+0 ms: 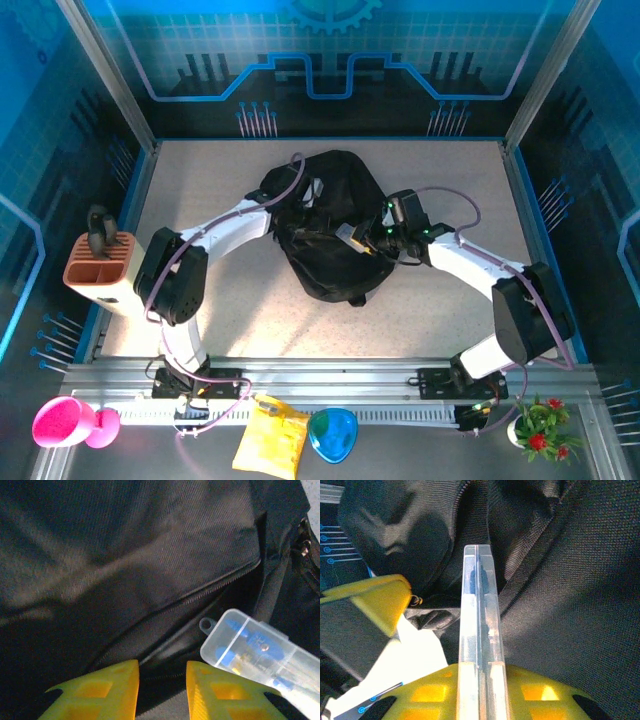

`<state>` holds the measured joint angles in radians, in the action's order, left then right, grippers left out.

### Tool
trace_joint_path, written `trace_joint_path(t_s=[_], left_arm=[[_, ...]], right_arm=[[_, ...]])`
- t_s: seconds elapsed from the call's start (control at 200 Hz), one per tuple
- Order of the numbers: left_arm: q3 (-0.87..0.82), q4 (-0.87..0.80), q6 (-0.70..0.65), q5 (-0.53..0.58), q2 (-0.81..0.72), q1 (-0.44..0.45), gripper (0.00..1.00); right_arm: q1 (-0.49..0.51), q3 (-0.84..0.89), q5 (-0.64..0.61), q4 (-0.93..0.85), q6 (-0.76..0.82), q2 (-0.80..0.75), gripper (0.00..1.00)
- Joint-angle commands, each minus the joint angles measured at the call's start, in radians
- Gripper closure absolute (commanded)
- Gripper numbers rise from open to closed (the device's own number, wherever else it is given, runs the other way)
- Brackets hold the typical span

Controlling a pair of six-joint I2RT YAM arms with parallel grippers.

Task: Pack the student bag
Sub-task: Place the loose stationery in the student bag.

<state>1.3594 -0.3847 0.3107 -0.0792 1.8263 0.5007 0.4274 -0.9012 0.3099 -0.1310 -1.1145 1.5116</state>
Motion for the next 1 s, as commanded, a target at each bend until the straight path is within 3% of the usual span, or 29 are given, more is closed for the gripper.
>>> trace_joint_path(t_s=[0.0, 0.14, 0.31, 0.595, 0.675, 0.82, 0.996], left_arm=[[0.06, -0.057, -0.08, 0.068, 0.036, 0.015, 0.65], [0.09, -0.091, -0.103, 0.11, 0.058, 0.022, 0.63], [0.073, -0.086, -0.076, 0.107, 0.043, 0.022, 0.63], [0.015, -0.061, -0.023, 0.101, -0.004, 0.022, 0.63], [0.003, -0.055, -0.008, 0.106, -0.027, 0.021, 0.63], [-0.013, -0.047, 0.028, 0.129, -0.087, 0.016, 0.59], [-0.06, -0.012, 0.078, 0.115, -0.185, -0.01, 0.47]], right_arm=[[0.001, 0.027, -0.05, -0.095, -0.074, 0.066, 0.8], [-0.011, -0.025, -0.06, -0.084, -0.088, 0.12, 0.82], [-0.034, -0.032, -0.075, 0.073, -0.085, 0.16, 0.81], [-0.042, -0.064, 0.109, 0.496, -0.079, 0.299, 0.79], [-0.042, -0.097, 0.163, 0.521, -0.084, 0.346, 0.77], [-0.054, -0.115, 0.17, 0.431, -0.065, 0.35, 0.61], [-0.091, -0.064, 0.144, 0.25, 0.011, 0.208, 0.37]])
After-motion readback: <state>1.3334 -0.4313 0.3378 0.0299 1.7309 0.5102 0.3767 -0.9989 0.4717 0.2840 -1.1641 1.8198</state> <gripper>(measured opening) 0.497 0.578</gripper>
